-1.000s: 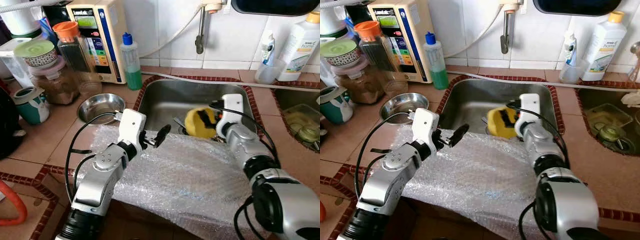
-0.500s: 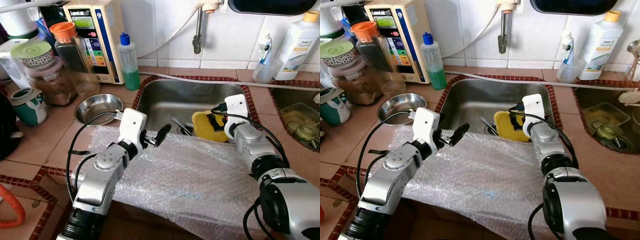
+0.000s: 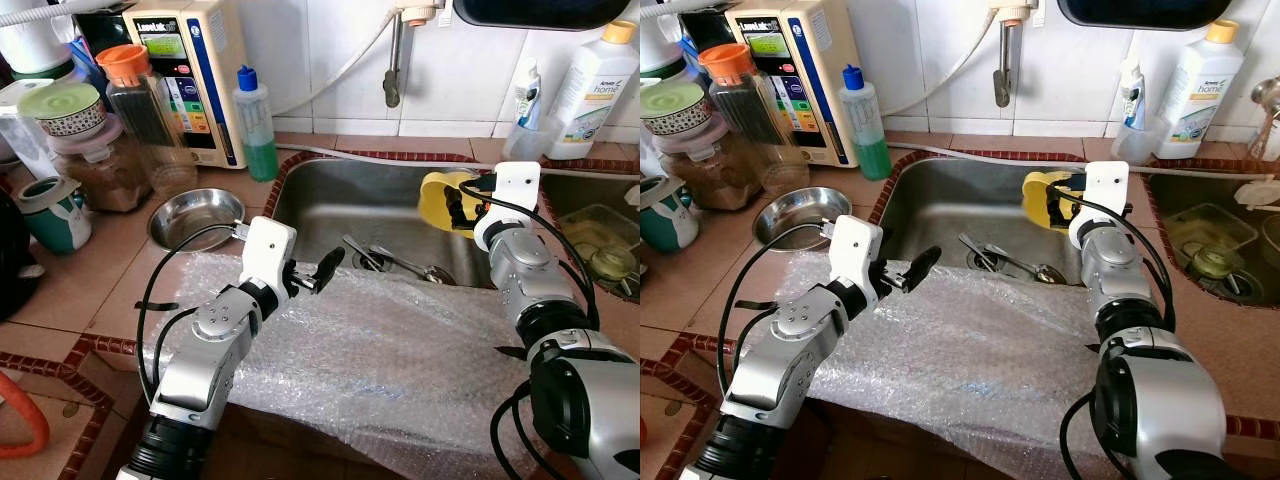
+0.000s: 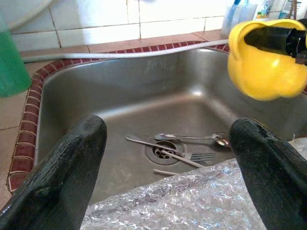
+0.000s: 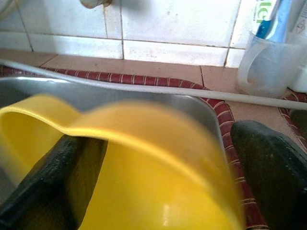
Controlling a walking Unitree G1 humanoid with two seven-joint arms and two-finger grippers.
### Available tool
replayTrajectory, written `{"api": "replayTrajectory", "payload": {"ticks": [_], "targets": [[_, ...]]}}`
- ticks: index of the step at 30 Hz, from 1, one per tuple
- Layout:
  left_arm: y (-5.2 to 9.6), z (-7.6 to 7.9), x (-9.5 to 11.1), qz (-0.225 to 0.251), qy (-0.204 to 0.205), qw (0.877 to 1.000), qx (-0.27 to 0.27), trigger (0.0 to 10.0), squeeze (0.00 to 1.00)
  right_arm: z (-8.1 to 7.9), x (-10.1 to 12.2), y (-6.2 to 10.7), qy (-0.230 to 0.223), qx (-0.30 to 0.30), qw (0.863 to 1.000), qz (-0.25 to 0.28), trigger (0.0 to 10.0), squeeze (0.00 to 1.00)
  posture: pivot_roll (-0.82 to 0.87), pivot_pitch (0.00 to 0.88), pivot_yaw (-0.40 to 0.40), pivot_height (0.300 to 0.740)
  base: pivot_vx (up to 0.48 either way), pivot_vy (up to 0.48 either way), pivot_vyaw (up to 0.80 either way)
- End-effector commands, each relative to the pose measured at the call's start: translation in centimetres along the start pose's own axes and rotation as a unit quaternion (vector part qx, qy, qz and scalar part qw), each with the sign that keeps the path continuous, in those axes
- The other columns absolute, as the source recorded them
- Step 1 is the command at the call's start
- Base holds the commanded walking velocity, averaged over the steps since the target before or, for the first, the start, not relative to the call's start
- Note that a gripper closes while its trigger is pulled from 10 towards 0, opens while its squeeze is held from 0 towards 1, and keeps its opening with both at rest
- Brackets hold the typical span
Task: Kitchen organization
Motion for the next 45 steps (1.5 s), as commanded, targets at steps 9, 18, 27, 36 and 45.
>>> {"api": "replayTrajectory", "payload": {"ticks": [9, 18, 27, 36, 45], "targets": [[-0.2, -0.3, -0.1, -0.002, -0.009, 1.0, 0.002, 10.0, 0.0, -1.2, -2.7, 0.4, 0.1, 0.087, 0.984, -0.117, 10.0, 0.0, 0.12, 0.008, 0.095, 0.74, 0.0, 0.0, 0.0], [-0.3, -0.6, -0.2, -0.01, -0.016, 1.0, 0.017, 10.0, 0.0, -0.8, -0.1, -0.2, 0.042, 0.047, 0.997, -0.048, 10.0, 0.0, 0.12, 0.003, 0.095, 0.74, 0.0, 0.0, 0.0], [0.5, -7.2, -1.3, -0.054, -0.011, 0.976, 0.212, 10.0, 0.95, -5.6, 1.8, 0.4, -0.024, 0.152, 0.986, 0.063, 10.0, 0.0, 0.11, 0.015, 0.099, 0.74, 0.0, 0.0, 0.0], [1.8, -11.7, -2.4, -0.1, -0.013, 0.943, 0.318, 10.0, 0.99, -10.0, -0.1, 2.8, -0.016, 0.257, 0.964, 0.067, 10.0, 0.0, 0.11, 0.015, 0.114, 0.74, 0.0, 0.0, 0.0], [3.9, -15.6, -4.5, -0.155, 0.032, 0.883, 0.442, 10.0, 0.0, -12.8, -1.6, 6.0, -0.007, 0.347, 0.936, 0.055, 10.0, 0.0, 0.1, 0.022, 0.128, 0.74, 0.0, 0.0, 0.0]]}}
Point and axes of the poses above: a point about 5 cm out from each wrist's last joint towards the gripper, its own y axis pointing back from the gripper into the wrist, its own x axis along the axis of the wrist's last joint, z = x × y, the point moved 1 cm from there along -y, pointing out of the wrist towards the gripper, and after that the axes turned 15 degrees about -y, right-handed, at the moved point
